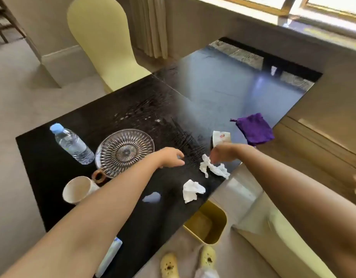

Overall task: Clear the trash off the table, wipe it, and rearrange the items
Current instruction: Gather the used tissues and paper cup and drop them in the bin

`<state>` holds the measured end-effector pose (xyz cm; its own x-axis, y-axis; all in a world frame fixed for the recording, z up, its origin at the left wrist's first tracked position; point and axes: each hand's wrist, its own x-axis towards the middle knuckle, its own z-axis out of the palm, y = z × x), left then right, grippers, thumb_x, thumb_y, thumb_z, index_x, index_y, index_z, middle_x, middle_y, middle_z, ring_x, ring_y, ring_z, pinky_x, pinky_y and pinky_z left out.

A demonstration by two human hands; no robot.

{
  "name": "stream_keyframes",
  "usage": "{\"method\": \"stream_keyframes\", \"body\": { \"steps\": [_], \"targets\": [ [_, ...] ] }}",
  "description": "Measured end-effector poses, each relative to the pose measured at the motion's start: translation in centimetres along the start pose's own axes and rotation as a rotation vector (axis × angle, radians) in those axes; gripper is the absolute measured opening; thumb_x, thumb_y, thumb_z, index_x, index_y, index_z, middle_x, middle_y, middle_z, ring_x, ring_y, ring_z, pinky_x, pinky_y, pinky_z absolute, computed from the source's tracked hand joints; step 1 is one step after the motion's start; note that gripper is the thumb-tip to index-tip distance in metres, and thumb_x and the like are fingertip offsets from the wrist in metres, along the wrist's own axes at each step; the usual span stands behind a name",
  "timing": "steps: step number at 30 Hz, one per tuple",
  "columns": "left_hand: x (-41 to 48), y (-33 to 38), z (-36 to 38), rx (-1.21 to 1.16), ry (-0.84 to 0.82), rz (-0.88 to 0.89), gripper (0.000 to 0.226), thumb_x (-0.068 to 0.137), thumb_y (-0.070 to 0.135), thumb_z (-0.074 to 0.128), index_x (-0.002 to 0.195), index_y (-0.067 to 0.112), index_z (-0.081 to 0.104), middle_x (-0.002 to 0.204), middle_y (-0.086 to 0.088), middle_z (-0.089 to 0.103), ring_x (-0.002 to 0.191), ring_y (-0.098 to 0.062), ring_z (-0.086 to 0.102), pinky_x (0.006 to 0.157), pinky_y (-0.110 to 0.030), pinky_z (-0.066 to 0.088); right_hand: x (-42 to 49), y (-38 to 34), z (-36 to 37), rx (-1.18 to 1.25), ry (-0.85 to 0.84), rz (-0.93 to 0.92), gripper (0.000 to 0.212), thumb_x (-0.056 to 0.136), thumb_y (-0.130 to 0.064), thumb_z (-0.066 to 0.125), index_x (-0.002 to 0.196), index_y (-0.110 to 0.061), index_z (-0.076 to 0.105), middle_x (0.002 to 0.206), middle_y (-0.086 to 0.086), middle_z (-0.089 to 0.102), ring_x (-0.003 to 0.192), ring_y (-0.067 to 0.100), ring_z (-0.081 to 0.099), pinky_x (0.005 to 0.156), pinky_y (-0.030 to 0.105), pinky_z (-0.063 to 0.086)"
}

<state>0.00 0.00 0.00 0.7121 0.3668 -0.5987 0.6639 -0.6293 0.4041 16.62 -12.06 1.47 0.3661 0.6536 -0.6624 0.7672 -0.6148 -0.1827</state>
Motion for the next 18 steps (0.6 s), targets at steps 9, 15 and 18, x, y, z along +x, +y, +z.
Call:
{"method": "stream_keyframes", "body": {
  "steps": [9, 15, 18],
  "targets": [
    [4.7, 0.9, 11.0, -0.024, 0.02, -0.145, 0.055, 0.089, 0.016, 0.047, 0.142, 0.028, 0.037, 0.137, -0.011, 0.041, 0.123, -0.031, 0.046, 0.099, -0.04, 0.044, 5.1, 7.0, 7.8, -0.094, 0.071, -0.034, 0.048, 0.092, -0.026, 0.057, 0.138, -0.021, 0.045, 0.137, 0.008, 0.05, 0.124, 0.028, 0.049, 0.1, 0.039, 0.045],
    [5.5, 1.4, 13.9, -0.026, 0.122, -0.179, 0.035, 0.09, 0.015, 0.05, 0.125, 0.018, 0.051, 0.124, -0.01, 0.044, 0.11, -0.029, 0.049, 0.09, -0.039, 0.047, 6.3, 7.3, 10.3, -0.133, 0.221, -0.095, 0.04, 0.09, -0.011, 0.059, 0.128, -0.016, 0.049, 0.125, 0.01, 0.046, 0.109, 0.028, 0.05, 0.081, 0.035, 0.051],
    [5.5, 1.3, 14.4, -0.129, 0.178, -0.202, 0.024, 0.091, 0.016, 0.049, 0.113, 0.016, 0.057, 0.116, -0.009, 0.05, 0.101, -0.026, 0.055, 0.084, -0.034, 0.047, 6.6, 7.4, 10.8, -0.031, 0.209, -0.08, 0.024, 0.089, -0.003, 0.057, 0.112, -0.012, 0.056, 0.113, 0.009, 0.05, 0.094, 0.024, 0.055, 0.076, 0.031, 0.054]
  ]
}}
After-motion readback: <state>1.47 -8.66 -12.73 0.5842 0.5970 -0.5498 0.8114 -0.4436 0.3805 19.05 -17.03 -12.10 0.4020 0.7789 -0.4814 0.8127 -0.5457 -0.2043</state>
